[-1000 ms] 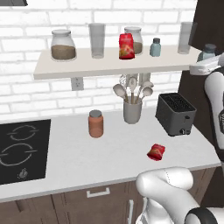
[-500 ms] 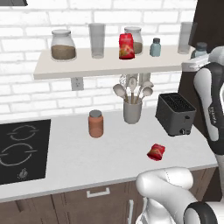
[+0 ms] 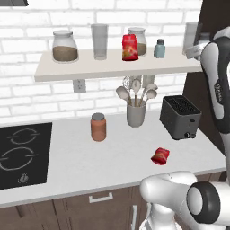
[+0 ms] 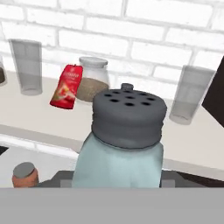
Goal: Put the shaker and condiment bottle from the counter next to their counterparts in the cabinet.
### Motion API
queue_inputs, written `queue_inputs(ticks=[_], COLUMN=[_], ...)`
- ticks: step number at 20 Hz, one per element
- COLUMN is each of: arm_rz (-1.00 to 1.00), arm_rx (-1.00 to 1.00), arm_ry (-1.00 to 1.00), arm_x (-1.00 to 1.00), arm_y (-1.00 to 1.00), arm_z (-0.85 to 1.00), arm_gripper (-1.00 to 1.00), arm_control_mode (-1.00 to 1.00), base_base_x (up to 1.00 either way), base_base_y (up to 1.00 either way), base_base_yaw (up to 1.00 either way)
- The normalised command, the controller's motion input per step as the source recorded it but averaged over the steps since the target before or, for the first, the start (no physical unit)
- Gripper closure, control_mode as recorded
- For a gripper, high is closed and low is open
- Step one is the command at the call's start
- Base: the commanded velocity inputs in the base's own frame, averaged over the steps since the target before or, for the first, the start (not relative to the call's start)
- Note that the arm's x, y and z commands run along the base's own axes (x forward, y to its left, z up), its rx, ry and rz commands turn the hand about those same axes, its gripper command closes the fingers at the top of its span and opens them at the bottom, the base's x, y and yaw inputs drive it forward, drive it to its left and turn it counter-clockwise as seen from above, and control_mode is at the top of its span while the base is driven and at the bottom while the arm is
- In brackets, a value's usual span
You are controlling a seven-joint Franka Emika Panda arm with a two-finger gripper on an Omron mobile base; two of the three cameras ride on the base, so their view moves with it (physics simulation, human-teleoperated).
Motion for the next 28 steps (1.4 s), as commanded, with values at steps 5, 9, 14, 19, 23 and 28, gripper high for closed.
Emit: queue_inputs(ticks=[5, 9, 14, 19, 23, 28], arm_rz=[0.00, 0.00, -0.02, -0.01, 0.00, 0.00], arm_rx=[-0.04, -0.16, -0.03, 0.01, 0.15, 0.05], arm_ry=[-0.19, -0.35, -0.05, 0.14, 0.19, 0.05], arm_x=[0.00, 0.00, 0.00, 0.11, 0.26, 0.19], arm_y=[0.00, 0.00, 0.18, 0.05, -0.17, -0.05], arm_z=[-0.27, -0.51, -0.26, -0.19, 0.00, 0.03], arm_gripper=[1.00, 1.00, 1.00, 1.00, 1.00, 1.00], arm_control_mode=[-1.00, -1.00, -1.00, -1.00, -1.00, -1.00], base_base_x=[0.00, 0.00, 0.00, 0.00, 0.00, 0.00], base_base_y=[0.00, 0.00, 0.00, 0.00, 0.00, 0.00], base_base_yaw=[0.00, 0.00, 0.00, 0.00, 0.00, 0.00])
